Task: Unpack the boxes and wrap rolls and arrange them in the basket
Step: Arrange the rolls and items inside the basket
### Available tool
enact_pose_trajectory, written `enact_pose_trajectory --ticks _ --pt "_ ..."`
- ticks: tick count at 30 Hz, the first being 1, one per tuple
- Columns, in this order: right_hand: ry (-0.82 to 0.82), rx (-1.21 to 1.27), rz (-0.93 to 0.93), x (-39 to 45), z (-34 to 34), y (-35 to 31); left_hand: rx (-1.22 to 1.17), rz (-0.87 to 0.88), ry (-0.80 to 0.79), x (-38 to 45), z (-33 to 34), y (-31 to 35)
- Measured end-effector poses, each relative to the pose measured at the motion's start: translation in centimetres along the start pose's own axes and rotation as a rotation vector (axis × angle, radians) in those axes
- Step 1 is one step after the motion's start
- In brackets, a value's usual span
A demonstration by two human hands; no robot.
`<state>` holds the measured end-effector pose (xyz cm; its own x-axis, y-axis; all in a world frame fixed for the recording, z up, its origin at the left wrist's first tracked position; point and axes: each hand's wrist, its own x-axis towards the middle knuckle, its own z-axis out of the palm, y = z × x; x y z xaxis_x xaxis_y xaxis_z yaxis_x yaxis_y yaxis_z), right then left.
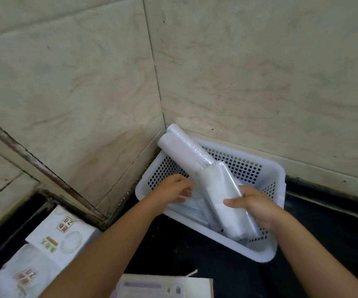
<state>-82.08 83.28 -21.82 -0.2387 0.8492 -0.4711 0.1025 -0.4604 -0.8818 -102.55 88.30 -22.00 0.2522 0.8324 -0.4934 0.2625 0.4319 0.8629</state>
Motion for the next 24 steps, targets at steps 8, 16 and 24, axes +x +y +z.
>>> enact_pose_trajectory --ticks 8,16,24 --pt "-0.124 -0.114 -0.048 0.4 2.4 -0.6 -0.292 0.097 -0.279 -1.2 -0.3 0.4" --pt "-0.201 -0.259 0.090 0.8 2.8 -1.1 -0.194 0.139 -0.327 -2.3 -1.1 0.4" --pt "0.035 -0.641 0.146 -1.2 1.2 -1.1 1.150 0.076 -0.147 2.1 -1.0 0.1"
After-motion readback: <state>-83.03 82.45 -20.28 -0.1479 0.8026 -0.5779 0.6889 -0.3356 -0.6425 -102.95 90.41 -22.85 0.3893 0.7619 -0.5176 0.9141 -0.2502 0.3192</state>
